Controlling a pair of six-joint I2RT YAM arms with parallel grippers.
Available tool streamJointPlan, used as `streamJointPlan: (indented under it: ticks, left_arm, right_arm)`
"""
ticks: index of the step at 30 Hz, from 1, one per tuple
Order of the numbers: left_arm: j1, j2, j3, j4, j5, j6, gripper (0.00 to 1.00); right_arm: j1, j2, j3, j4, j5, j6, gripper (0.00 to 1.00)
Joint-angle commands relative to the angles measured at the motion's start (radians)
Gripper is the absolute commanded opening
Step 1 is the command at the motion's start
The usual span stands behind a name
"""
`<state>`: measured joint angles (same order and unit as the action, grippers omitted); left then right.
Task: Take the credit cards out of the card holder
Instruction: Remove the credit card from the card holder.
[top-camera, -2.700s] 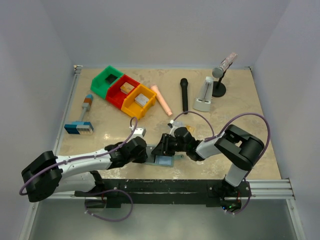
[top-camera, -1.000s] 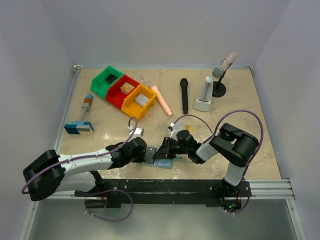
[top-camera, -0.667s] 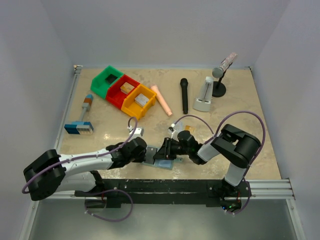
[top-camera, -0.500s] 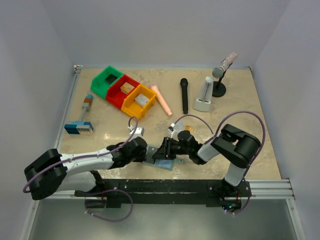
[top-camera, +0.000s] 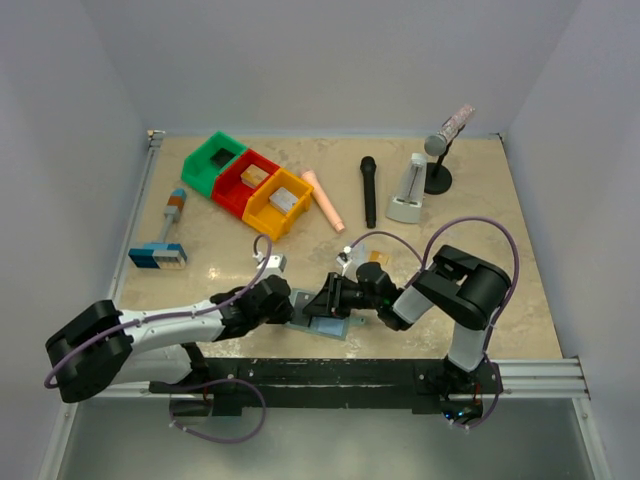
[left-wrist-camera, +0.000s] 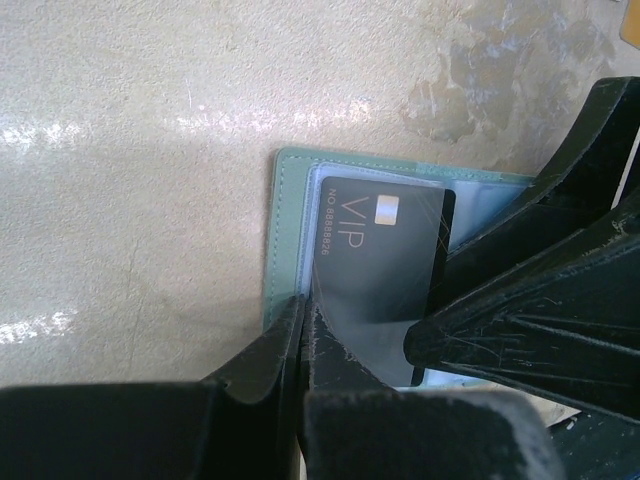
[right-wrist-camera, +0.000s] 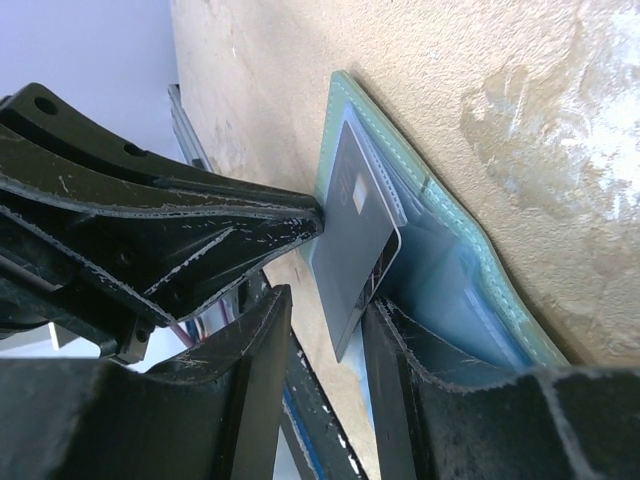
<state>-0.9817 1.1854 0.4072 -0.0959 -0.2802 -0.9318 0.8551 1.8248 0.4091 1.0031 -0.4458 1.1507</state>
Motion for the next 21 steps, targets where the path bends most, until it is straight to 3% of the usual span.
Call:
streamJointPlan:
  ticks: [1, 4, 11, 21]
  left_arm:
    - [-0.003, -0.016, -0.045, -0.01, 0.075, -0.03, 0.0]
    - [-0.003, -0.044, -0.041, -0.036, 0.062, -0.03, 0.0]
    - [-0.003, -0.142, -0.031, -0.097, 0.009, -0.019, 0.11]
    - [-0.003, -0.07, -0.004, -0.099, -0.004, -0.009, 0.05]
  right_arm:
    - [-0.005, 0.019, 0.007, 0.062, 0.038, 0.011, 0.4]
    - [-0.004, 0.018, 0.017, 0.043, 0.035, 0.007, 0.4]
    - [-0.005, 0.018, 0.033, 0.003, 0.021, -0.005, 0.4]
    - [-0.005, 0.03, 0.066, -0.026, -0.024, -0.017, 0.4]
